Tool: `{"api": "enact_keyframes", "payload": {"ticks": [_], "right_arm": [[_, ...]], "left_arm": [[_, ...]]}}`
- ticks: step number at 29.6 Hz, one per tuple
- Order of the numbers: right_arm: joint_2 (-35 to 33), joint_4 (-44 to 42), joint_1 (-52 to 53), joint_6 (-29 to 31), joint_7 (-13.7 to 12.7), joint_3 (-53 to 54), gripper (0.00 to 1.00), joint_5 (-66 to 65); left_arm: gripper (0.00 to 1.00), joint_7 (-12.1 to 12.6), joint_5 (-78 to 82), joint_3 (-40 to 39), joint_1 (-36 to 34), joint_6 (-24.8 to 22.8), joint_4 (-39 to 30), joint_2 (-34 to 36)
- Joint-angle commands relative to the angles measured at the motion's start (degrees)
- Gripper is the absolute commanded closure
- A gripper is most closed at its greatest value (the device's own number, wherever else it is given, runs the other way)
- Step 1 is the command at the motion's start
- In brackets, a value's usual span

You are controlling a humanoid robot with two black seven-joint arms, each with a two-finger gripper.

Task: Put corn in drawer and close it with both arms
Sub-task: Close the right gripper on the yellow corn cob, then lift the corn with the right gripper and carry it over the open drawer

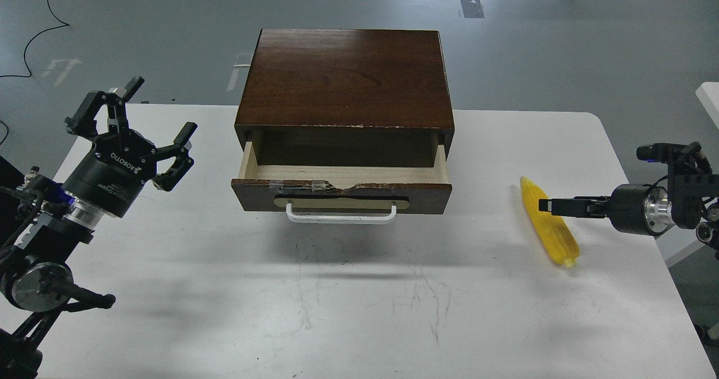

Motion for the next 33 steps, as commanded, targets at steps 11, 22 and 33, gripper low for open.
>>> {"api": "enact_keyframes", "payload": {"ticks": [11, 22, 33], "right_arm": [[0.17, 0.18, -0.29, 0.0, 0.0, -3.12, 0.36, 0.0], [-0.44, 0.71, 0.23, 0.09, 0.0, -4.0, 0.9, 0.09], [-2.64, 5.55, 24.19, 3.15, 0.0, -4.88, 0.91, 9.3]], "left_arm": [[0.0, 0.01, 0.01, -0.17, 0.0, 0.08, -0.08, 0.09], [0.0, 0.01, 0.01, -0.26, 0.0, -0.1, -0.08, 0.35], [0.0, 0.01, 0.01, -0.35, 0.0, -0.27, -0.26, 0.7]]}}
